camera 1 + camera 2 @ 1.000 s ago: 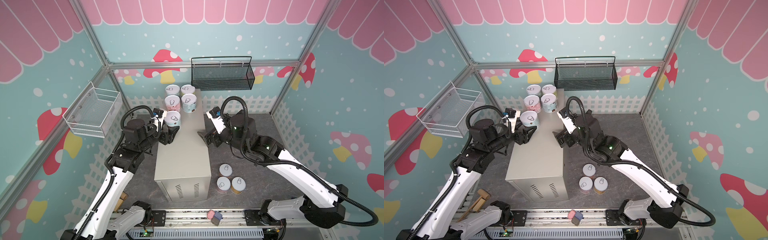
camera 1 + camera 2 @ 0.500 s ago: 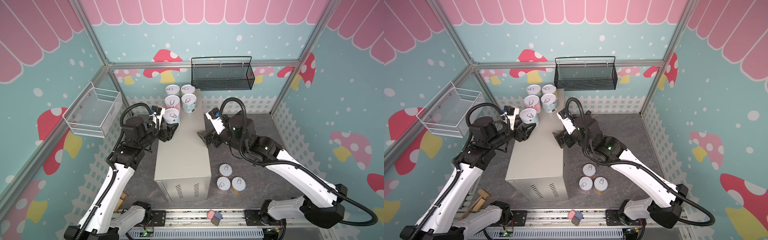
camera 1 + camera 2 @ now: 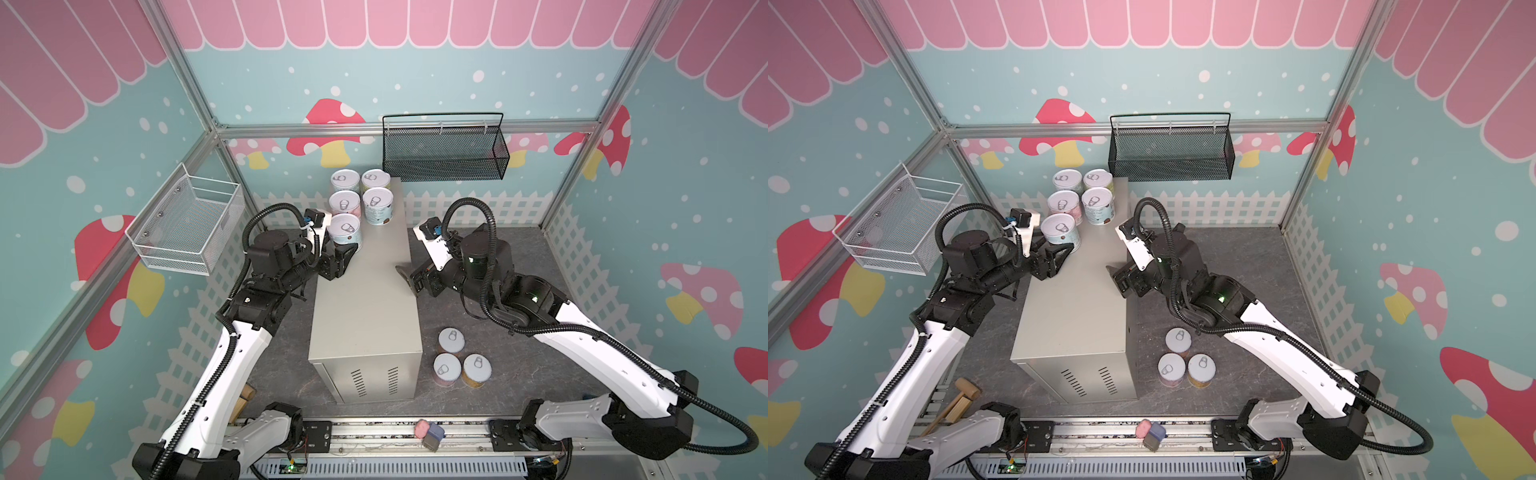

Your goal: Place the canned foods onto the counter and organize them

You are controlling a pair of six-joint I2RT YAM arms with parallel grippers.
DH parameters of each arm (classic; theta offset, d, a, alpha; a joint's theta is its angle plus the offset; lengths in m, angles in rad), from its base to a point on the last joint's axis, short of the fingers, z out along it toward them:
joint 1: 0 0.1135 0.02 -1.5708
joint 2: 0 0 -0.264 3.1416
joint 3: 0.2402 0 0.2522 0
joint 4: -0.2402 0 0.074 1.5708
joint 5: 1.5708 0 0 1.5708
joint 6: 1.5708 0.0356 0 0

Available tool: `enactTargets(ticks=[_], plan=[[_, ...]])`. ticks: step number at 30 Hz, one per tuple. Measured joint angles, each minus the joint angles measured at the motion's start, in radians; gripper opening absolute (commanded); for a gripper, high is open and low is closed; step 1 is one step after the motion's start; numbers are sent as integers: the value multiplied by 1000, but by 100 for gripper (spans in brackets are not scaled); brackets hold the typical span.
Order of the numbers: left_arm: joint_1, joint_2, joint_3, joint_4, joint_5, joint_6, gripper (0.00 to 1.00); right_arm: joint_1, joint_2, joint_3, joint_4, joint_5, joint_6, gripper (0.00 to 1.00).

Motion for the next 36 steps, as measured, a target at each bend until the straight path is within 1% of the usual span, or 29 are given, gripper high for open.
enactTargets(ticks=[36], plan=[[11, 34, 18, 16, -28, 7, 71, 0, -37, -30, 6, 1, 3, 99]])
